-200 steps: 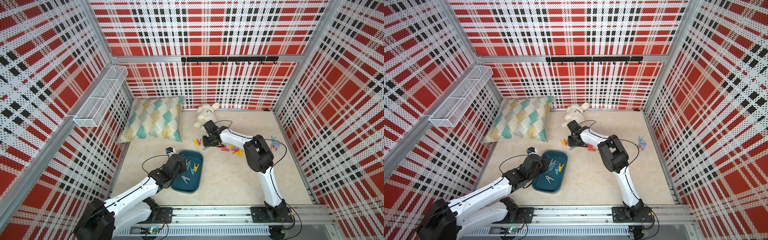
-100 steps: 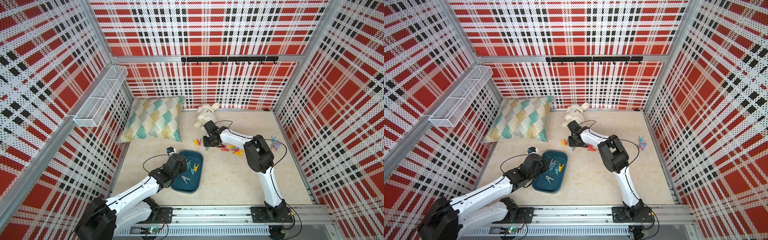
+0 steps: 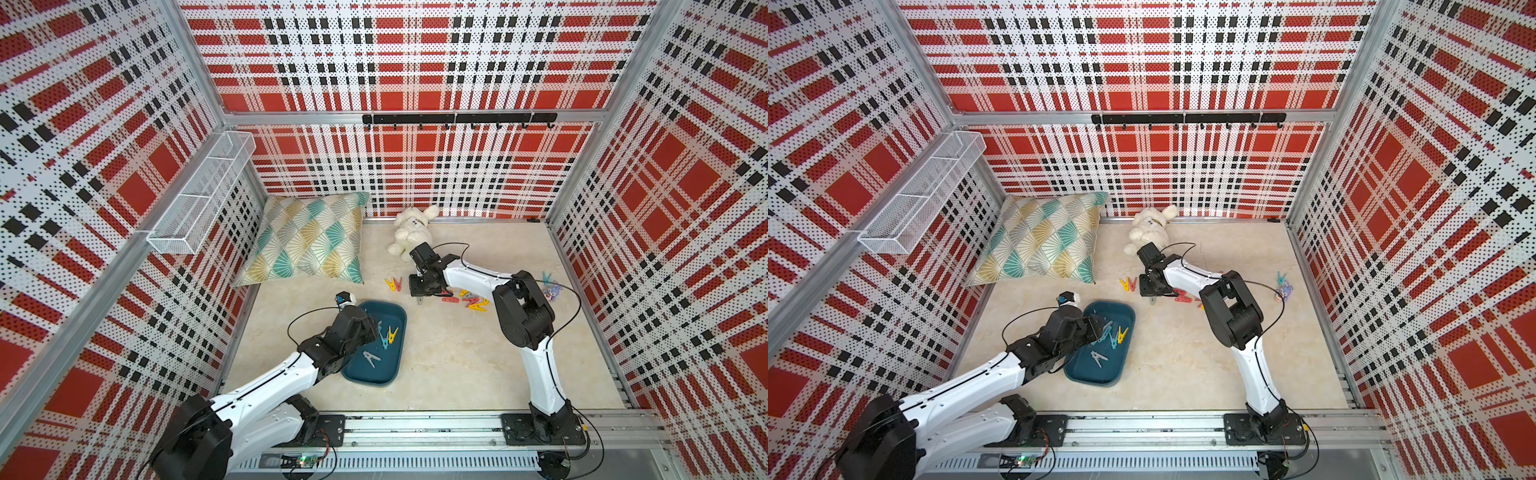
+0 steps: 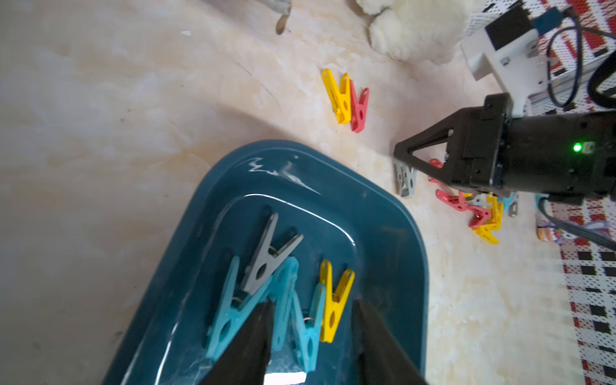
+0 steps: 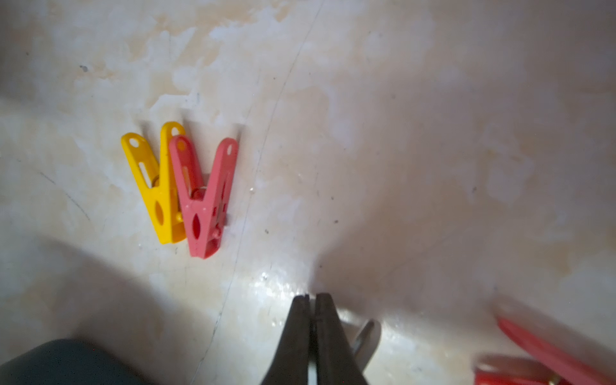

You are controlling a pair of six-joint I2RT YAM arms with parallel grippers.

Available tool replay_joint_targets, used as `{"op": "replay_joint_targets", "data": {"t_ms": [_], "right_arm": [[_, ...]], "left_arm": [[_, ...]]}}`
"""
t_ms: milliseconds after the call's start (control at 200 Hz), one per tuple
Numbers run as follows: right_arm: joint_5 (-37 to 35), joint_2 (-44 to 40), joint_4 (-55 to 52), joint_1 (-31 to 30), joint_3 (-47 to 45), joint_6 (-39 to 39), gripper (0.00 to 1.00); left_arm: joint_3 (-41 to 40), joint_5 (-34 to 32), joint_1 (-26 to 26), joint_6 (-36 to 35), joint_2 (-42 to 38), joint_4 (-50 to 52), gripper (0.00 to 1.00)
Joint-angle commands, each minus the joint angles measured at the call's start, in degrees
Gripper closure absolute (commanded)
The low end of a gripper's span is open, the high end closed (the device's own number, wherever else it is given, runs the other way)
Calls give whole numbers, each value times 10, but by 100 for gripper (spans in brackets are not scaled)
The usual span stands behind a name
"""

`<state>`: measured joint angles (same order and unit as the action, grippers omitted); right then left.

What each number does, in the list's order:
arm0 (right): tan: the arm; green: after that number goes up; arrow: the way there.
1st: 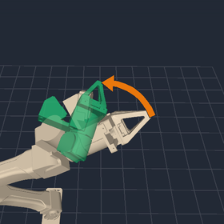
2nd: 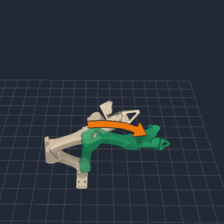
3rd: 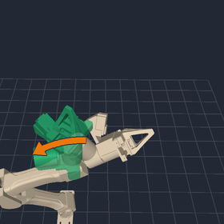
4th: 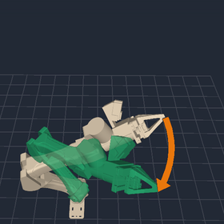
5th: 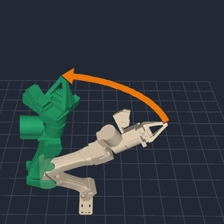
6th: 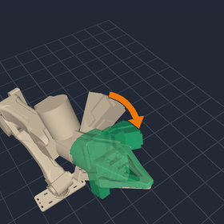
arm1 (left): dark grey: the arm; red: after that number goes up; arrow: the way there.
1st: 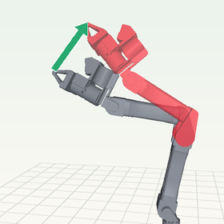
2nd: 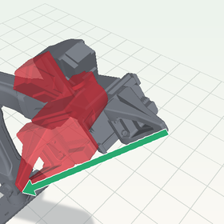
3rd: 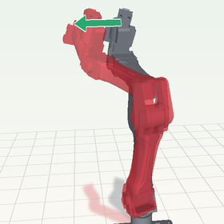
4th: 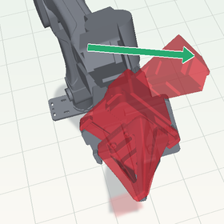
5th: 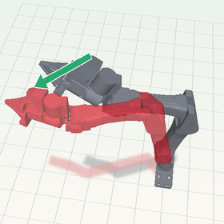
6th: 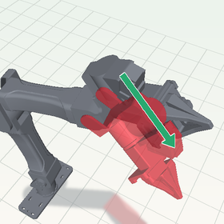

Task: Put the clothespins into the storage box
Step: Pick up the clothespin from the center of the board, then place the clothespin in the storage box.

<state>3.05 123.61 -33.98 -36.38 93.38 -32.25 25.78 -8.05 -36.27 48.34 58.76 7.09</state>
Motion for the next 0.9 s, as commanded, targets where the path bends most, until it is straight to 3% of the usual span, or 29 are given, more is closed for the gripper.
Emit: {"op": "replay_joint_targets", "data": {"t_ms": [0, 521, 892], "right_arm": [[16, -62, -1, -4, -8, 2, 96], [187, -148, 68, -17, -71, -53, 96], [250, -158, 107, -37, -73, -93, 96]], "left_arm": [[16, 43, 5, -8, -9, -68, 53], [24, 160, 5, 12, 37, -231, 50], [15, 169, 7, 19, 55, -250, 50]]}}
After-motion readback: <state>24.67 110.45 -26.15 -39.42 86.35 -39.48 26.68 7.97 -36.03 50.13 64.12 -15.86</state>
